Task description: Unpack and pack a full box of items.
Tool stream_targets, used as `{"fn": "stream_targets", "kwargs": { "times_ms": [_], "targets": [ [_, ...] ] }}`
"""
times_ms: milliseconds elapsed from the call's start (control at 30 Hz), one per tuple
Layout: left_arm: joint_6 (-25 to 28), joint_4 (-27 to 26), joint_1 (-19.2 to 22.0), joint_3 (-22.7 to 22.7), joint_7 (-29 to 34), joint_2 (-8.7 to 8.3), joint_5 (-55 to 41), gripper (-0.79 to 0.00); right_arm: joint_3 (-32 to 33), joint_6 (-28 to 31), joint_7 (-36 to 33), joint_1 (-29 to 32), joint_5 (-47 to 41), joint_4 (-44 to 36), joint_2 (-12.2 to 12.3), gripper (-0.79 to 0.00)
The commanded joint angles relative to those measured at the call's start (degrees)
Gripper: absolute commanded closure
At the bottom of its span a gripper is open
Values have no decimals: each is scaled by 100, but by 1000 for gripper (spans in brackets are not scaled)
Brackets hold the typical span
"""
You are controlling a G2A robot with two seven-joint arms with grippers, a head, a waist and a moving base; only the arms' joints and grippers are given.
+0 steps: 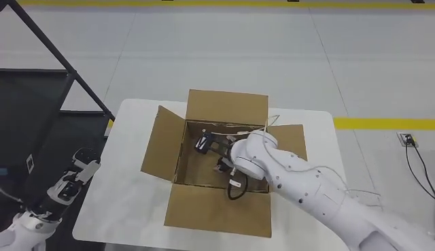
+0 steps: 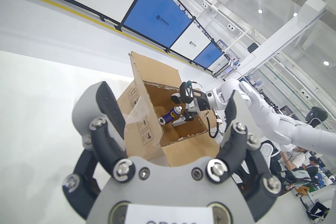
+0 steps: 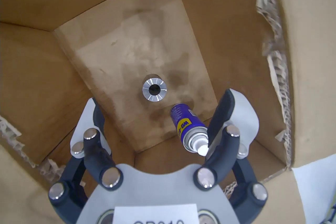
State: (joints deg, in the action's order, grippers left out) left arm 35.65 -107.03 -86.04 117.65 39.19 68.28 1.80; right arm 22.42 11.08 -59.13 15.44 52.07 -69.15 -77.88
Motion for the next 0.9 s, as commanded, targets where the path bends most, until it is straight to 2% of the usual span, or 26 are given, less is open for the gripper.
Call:
{"fn": "stream_targets", "kwargs": {
  "times_ms": [0,67,167,200,300,333,367,433,467,533,600,733,867],
  "targets": [
    [11,5,-23,10,-35,-12,-1,-785,-138,96,-11,-108,20,308,-153,-785],
    [13,20,-47,20,-76,-25,4,-785,-267,246,53,-191,-22,623,-329,-785],
    [28,31,-82,34,-127,-44,-5,-785,-405,146,94,-287,-5,1105,-585,-767],
    [35,31,-94,39,-138,-51,-7,-785,-438,93,88,-310,-17,1258,-669,-674],
    [47,32,-121,39,-172,-70,-33,-785,-517,84,53,-370,-97,1698,-903,-566],
    [50,33,-127,37,-179,-77,-35,-785,-539,115,14,-392,-125,1838,-975,-480],
    [52,35,-132,34,-187,-84,-37,-785,-553,171,-31,-411,-181,1968,-1044,-468],
    [51,41,-138,24,-198,-98,-43,-785,-576,336,-159,-460,-287,2229,-1171,-526],
    [50,44,-139,19,-202,-105,-47,-785,-580,376,-156,-482,-314,2345,-1229,-514],
    [48,50,-142,10,-212,-118,-52,-785,-591,463,-146,-508,-351,2565,-1334,-413],
    [46,44,-144,-4,-213,-132,-56,-785,-592,496,-103,-529,-367,2758,-1428,-403],
    [58,28,-159,-19,-244,-157,-45,-785,-578,610,14,-561,-392,3106,-1586,-434],
    [71,18,-200,0,-296,-180,-49,-785,-570,750,-24,-599,-438,3435,-1740,-554]
  ]
}}
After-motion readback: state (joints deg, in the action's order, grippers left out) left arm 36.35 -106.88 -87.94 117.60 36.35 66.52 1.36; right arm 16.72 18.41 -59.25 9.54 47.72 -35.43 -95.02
